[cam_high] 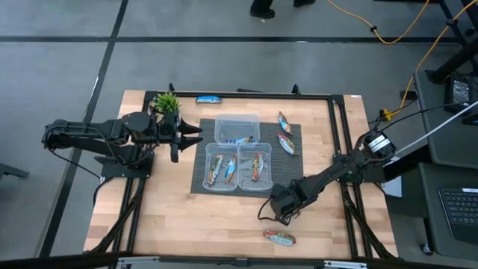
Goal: Pick and place Granola Bars by type
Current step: Put the red granola bar into the bottom right transparent bin
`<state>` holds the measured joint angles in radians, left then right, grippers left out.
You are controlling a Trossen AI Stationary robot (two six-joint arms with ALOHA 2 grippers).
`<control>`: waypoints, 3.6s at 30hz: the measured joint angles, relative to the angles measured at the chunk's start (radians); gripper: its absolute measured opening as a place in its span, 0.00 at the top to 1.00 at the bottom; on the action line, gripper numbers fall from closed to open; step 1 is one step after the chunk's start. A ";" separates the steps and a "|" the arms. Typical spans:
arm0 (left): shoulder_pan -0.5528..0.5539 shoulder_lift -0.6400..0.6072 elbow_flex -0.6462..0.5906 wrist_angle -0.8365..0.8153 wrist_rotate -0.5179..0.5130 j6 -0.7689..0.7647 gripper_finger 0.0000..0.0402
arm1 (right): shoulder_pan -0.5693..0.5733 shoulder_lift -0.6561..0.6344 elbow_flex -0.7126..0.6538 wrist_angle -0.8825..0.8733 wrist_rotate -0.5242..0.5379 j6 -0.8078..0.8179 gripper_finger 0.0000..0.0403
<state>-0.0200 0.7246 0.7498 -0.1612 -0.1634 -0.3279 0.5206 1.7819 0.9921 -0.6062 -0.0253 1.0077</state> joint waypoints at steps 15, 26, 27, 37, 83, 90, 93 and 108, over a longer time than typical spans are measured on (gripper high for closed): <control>0.000 0.000 0.000 0.008 0.000 0.000 0.59 | 0.062 -0.534 0.064 -0.255 0.479 0.156 0.92; 0.000 0.000 0.000 0.000 0.000 0.000 0.59 | 0.011 -0.746 0.090 0.095 0.774 -0.360 0.88; 0.000 0.000 0.000 0.000 0.000 0.000 0.59 | -0.011 -0.748 0.090 0.133 0.774 -0.408 0.88; 0.000 0.000 0.000 0.000 -0.002 0.000 0.59 | -0.354 -0.705 0.090 0.351 0.311 -0.597 0.92; 0.000 0.000 0.000 -0.104 -0.003 -0.056 0.59 | -0.209 -0.543 0.091 0.039 -0.324 -0.410 0.46; 0.000 0.000 0.000 -0.114 -0.003 -0.055 0.59 | 0.059 -0.577 0.092 0.265 -0.112 -0.321 0.47; 0.000 0.000 0.000 -0.113 -0.003 -0.055 0.59 | 0.120 -0.535 0.092 0.244 -0.022 -0.278 0.47; 0.000 0.000 0.000 -0.105 -0.003 -0.102 0.59 | 0.188 -0.136 0.091 0.231 -0.113 -0.145 0.25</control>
<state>-0.0196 0.7250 0.7498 -0.2661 -0.1668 -0.4295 0.7090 1.6454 1.0831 -0.3752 -0.1383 0.8629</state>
